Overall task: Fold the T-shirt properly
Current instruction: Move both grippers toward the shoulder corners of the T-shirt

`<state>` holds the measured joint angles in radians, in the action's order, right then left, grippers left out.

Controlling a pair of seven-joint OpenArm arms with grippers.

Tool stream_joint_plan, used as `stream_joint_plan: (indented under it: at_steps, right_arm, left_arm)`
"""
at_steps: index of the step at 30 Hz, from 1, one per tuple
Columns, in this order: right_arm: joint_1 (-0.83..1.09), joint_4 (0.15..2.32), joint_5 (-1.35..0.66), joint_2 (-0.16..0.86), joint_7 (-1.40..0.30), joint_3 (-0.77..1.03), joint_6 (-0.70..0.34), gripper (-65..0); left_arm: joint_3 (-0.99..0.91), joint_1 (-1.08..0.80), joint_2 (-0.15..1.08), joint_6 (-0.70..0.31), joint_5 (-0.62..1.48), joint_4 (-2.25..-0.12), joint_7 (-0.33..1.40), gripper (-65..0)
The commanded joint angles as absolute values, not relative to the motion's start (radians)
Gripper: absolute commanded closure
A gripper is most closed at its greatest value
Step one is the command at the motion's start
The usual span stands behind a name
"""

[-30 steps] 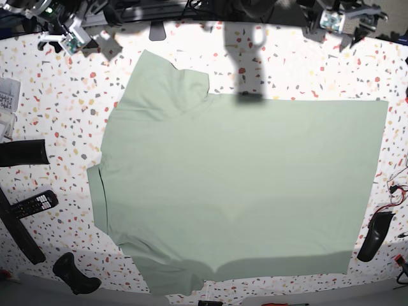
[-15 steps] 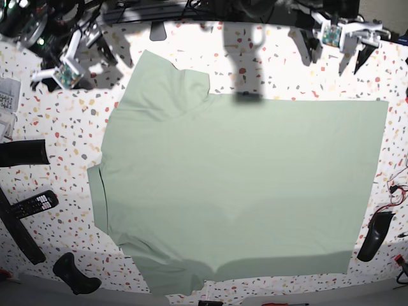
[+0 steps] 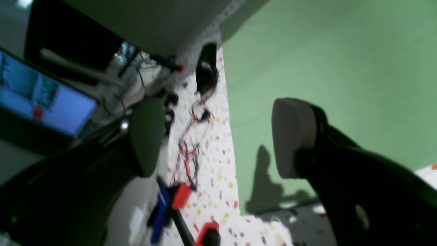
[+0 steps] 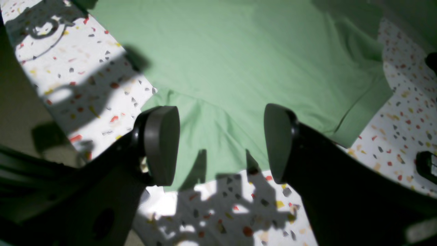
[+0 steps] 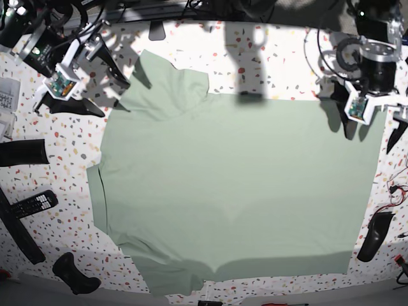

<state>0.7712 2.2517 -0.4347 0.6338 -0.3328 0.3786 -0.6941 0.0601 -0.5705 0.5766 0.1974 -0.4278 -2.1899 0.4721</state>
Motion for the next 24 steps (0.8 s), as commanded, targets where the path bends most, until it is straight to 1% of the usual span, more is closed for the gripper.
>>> stream_joint_plan:
  at_steps: [1, 4, 6, 10, 14, 18, 21, 24]
  right_arm:
    - [0.774, 2.267, -0.418, 0.646, -0.322, 0.386, -0.698, -38.1]
    - [0.776, 2.267, -0.311, 0.646, -0.358, 0.386, -0.698, -38.1]
    - [0.78, 2.267, -0.259, 0.646, -0.368, 0.386, -0.698, -38.1]
    - [0.779, 2.267, -0.172, 0.655, -0.363, 0.386, -0.698, -38.1]
    - [0.779, 2.267, -0.091, 0.689, -0.363, 0.386, -0.698, -38.1]
    - [0.779, 2.267, -0.047, 0.737, -0.362, 0.386, -0.698, -38.1]
    - [0.779, 2.267, -0.004, 0.783, -0.347, 0.385, -0.698, -38.1]
    - [0.779, 2.267, 0.036, 0.815, -0.32, 0.384, -0.698, -38.1]
  left_arm:
    - [0.054, -0.568, 0.623, 0.214, -0.442, -2.207, 0.456, -44.7]
    - [0.054, -0.57, 0.729, 0.214, -0.402, -2.207, 0.455, -44.6]
    - [0.054, -0.57, 0.792, 0.214, -0.337, -2.207, 0.438, -44.6]
    - [0.054, -0.571, 0.871, 0.214, -0.196, -2.207, 0.346, -44.6]
    - [0.054, -0.585, 0.913, 0.214, -0.118, -2.207, 0.328, -44.7]
    - [0.054, -0.584, 0.955, 0.213, -0.103, -2.207, 0.328, -44.6]
    - [0.054, -0.582, 0.949, 0.214, -0.102, -2.207, 0.344, -44.7]
    - [0.054, -0.579, 0.917, 0.214, -0.103, -2.207, 0.343, -44.6]
